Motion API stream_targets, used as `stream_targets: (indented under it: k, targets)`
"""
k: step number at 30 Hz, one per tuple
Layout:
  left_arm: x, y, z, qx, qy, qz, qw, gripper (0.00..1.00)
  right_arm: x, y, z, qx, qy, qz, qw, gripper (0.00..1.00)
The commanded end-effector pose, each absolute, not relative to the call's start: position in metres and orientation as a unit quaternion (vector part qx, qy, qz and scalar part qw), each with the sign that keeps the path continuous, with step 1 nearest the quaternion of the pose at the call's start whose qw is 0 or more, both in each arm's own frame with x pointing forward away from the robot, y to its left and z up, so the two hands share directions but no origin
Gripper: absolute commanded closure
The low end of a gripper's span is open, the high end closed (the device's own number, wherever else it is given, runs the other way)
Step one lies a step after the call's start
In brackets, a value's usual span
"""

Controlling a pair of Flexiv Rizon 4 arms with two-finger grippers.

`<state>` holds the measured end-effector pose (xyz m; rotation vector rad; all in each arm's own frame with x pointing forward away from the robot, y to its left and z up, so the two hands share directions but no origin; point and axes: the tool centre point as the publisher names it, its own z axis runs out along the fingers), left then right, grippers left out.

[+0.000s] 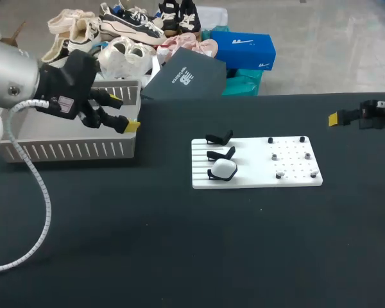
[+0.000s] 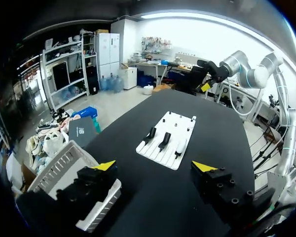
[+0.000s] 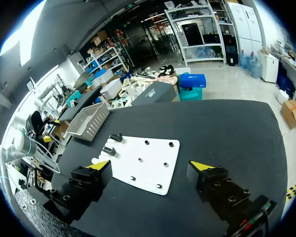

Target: Pick up each earbud case from the left stands, insert the matching earbuds, close the lid, and place the case in the box.

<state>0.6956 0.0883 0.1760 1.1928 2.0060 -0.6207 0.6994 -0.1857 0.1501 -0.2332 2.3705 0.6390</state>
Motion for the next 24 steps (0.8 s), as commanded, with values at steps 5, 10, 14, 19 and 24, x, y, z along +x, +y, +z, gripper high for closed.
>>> stream_targets:
  k: [5, 10, 14, 19, 24]
  targets:
    - [0.704, 0.048, 0.16, 0.571, 0.685, -0.273, 0.362, 0.0, 0.7, -0.186, 0.15, -0.09, 0.907, 0.245, 0.331, 0.0]
    - [0.701, 0.025, 0.147, 0.594, 0.665, -0.299, 0.338, 0.0, 0.7, -0.186, 0.15, -0.09, 0.907, 0.245, 0.331, 0.0]
    - [0.699, 0.011, 0.135, 0.606, 0.655, -0.31, 0.328, 0.0, 0.7, -0.186, 0.15, -0.09, 0.907, 0.245, 0.331, 0.0]
    - [0.696, 0.001, 0.122, 0.612, 0.647, -0.327, 0.316, 0.07, 0.7, -0.186, 0.15, -0.09, 0.907, 0.245, 0.331, 0.0]
    - [0.693, -0.007, 0.105, 0.607, 0.647, -0.328, 0.324, 0.22, 0.7, -0.186, 0.15, -0.09, 0.907, 0.245, 0.331, 0.0]
